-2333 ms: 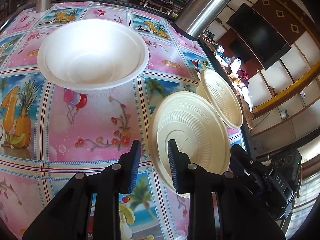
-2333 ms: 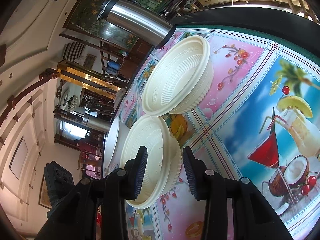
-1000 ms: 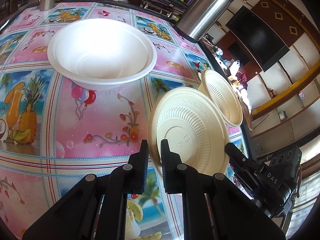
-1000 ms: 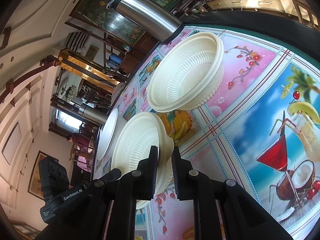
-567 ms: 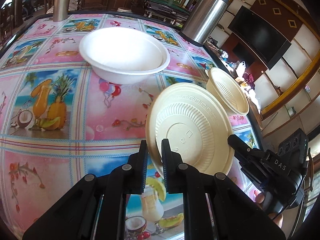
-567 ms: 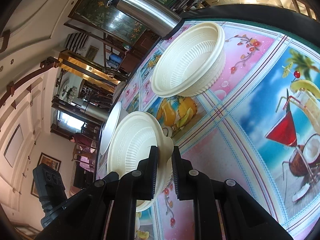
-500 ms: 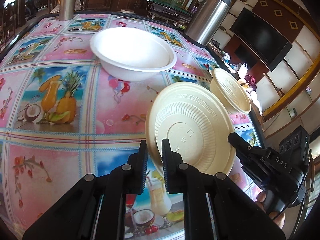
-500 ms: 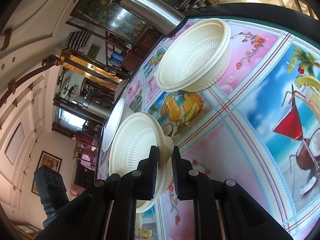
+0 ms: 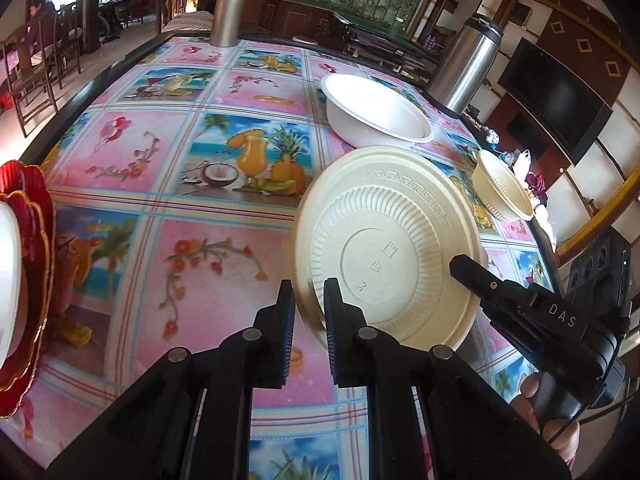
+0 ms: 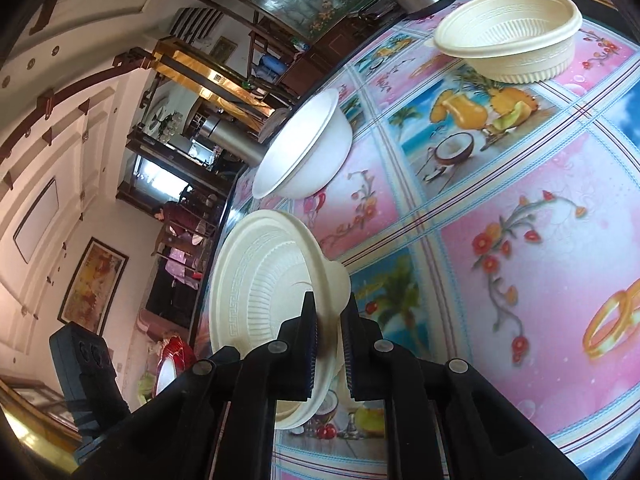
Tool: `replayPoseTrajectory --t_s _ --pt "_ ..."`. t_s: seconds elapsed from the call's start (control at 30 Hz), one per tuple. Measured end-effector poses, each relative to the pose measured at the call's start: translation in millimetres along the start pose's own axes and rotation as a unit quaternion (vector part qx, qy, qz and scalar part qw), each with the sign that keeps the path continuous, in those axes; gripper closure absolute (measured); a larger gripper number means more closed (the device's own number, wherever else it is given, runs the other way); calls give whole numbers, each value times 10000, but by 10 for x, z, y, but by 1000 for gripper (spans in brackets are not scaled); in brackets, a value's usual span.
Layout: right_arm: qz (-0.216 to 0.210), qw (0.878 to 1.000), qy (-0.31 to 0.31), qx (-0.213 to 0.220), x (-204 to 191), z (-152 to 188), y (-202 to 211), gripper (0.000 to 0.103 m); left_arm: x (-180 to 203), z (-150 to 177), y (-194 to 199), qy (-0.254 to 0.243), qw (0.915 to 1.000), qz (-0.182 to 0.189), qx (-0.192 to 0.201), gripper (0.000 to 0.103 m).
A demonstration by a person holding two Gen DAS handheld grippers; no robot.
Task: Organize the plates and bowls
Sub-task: 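Lift the beige bowl with both tools and carry it to the plate stack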
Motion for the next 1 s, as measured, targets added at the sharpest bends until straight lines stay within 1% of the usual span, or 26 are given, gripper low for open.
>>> replayPoseTrajectory --t_s 0.2,0.57,0.83,1.0 --pt "-121 9995 223 -177 -318 245 -152 93 -284 140 322 155 9995 -121 262 91" --pt "-291 9965 694 -370 -984 490 -313 94 -781 290 748 505 9962 -255 663 91" --pt "-346 9928 1029 -509 -1465 606 -498 93 -1181 347 977 858 9922 -284 859 91" --pt "-423 9893 1256 -615 -1823 656 -642 93 -1493 361 1159 1148 9874 -392 1015 91"
Point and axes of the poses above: each gripper's, at about its wrist camera, not at the fingertips, and y roughly against the way its jaws point, x to its right, z to its underside, the point moved 10 cm from there along -y, roughly the way its jaws point, and after that the axes turned 15 degrees about -x, right-handed, at the moved point
